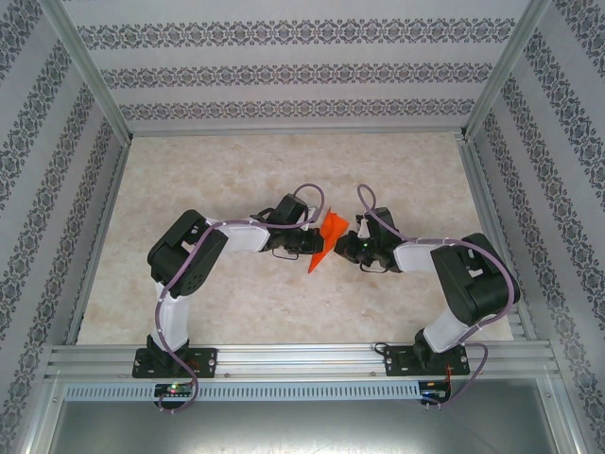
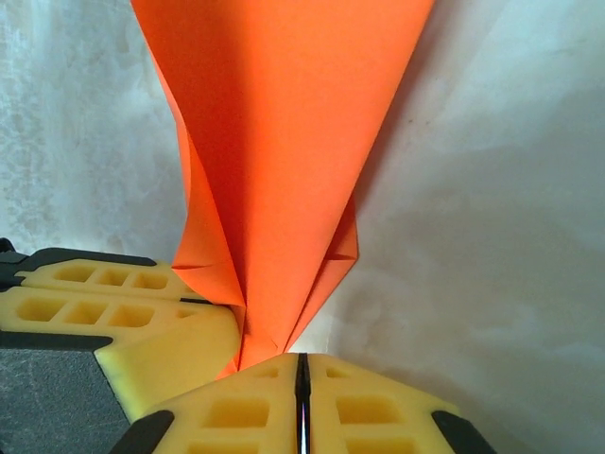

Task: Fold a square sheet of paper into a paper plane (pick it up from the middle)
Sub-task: Fold the wing for the fifth time at the center of the table.

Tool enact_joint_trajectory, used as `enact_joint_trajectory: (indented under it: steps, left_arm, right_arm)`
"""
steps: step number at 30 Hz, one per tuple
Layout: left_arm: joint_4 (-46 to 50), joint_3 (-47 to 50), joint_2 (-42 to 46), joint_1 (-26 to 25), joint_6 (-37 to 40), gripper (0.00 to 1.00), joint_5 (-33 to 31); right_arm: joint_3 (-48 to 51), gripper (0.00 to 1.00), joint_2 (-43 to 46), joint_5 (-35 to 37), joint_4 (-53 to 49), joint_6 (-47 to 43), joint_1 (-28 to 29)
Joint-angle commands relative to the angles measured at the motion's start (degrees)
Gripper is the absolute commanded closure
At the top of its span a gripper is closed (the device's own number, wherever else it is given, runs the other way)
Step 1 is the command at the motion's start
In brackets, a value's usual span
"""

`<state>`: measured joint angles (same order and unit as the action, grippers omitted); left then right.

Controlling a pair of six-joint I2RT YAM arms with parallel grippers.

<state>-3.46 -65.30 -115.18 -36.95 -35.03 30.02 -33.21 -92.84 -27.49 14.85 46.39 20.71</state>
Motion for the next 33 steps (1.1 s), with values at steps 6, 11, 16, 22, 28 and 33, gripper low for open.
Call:
enact_joint_trajectory:
  steps: [6, 11, 16, 22, 28, 33]
  left_arm:
    - [-2.5, 0.42, -0.57, 0.74, -1.5, 0.91, 1.46]
    - [-3.24, 0.43, -0.23, 0.74, -1.82, 0.91, 1.93]
    - [-3.38, 0.04, -0.14, 0.83, -1.89, 0.91, 2.15]
    - [-4.47, -0.87, -0.4, 0.91, -2.68, 0.91, 2.88]
    - [-5.41, -1.48, -0.25, 0.91, -3.78, 0.91, 3.89]
    - [-5.42, -2.11, -0.65, 0.91, -4.37, 0.91, 4.44]
  right_arm:
    - [-3.04, 0.88, -2.75, -1.25, 1.7, 1.16, -0.85]
    - [-4.69, 0.88, -5.2, -2.3, 3.2, 1.7, -1.03]
    - [-5.96, 0.88, -6.71, -2.33, 2.55, 1.67, -1.06]
    - [-6.6, 0.92, -8.62, -2.13, 0.36, 1.56, -1.15]
    - [-6.06, 0.96, -9.62, -2.06, 0.19, 1.71, -1.29]
    - [-5.73, 0.96, -9.55, -2.39, 0.32, 1.9, -1.28]
